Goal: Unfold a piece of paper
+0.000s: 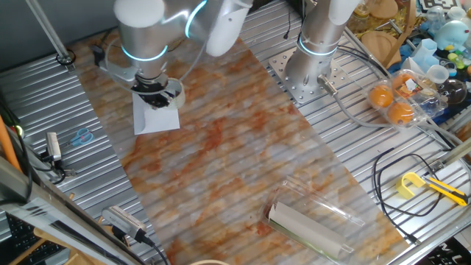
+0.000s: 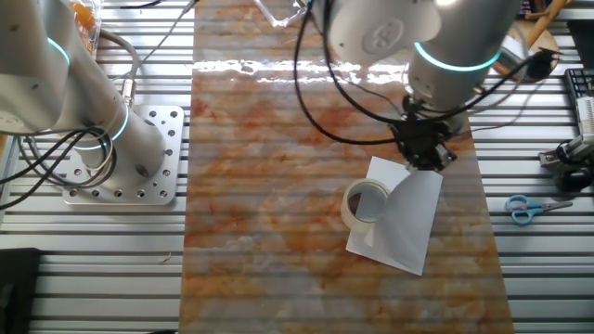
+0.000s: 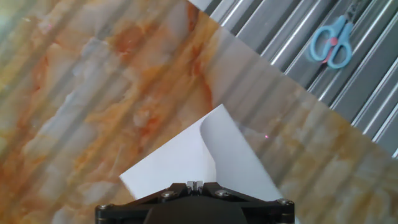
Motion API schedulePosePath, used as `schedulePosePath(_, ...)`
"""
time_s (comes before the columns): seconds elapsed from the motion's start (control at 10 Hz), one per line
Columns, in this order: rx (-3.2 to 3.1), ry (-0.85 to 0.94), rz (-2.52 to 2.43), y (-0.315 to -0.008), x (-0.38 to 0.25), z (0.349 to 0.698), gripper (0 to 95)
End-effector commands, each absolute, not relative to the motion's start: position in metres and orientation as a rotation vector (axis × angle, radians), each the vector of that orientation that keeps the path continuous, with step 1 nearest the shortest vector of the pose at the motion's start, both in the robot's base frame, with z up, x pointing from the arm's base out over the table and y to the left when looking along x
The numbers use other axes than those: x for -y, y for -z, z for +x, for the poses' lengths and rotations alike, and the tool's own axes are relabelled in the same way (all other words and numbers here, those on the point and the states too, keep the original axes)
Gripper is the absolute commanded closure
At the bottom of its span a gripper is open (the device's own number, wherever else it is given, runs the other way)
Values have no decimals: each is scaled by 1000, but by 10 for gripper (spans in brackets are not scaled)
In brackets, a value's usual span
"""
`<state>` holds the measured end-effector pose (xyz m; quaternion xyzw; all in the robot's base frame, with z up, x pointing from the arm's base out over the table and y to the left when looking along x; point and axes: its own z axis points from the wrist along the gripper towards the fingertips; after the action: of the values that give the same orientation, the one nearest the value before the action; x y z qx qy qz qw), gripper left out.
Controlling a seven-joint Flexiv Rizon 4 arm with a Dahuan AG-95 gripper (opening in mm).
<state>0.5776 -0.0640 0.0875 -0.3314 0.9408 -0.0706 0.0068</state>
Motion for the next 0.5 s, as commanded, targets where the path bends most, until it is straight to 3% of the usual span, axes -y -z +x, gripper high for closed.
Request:
schedulePosePath(0.1,-2940,222,-1046,-90,68,581,950)
schedulePosePath(0.5,-2924,225,-1102,-101,84,598,950)
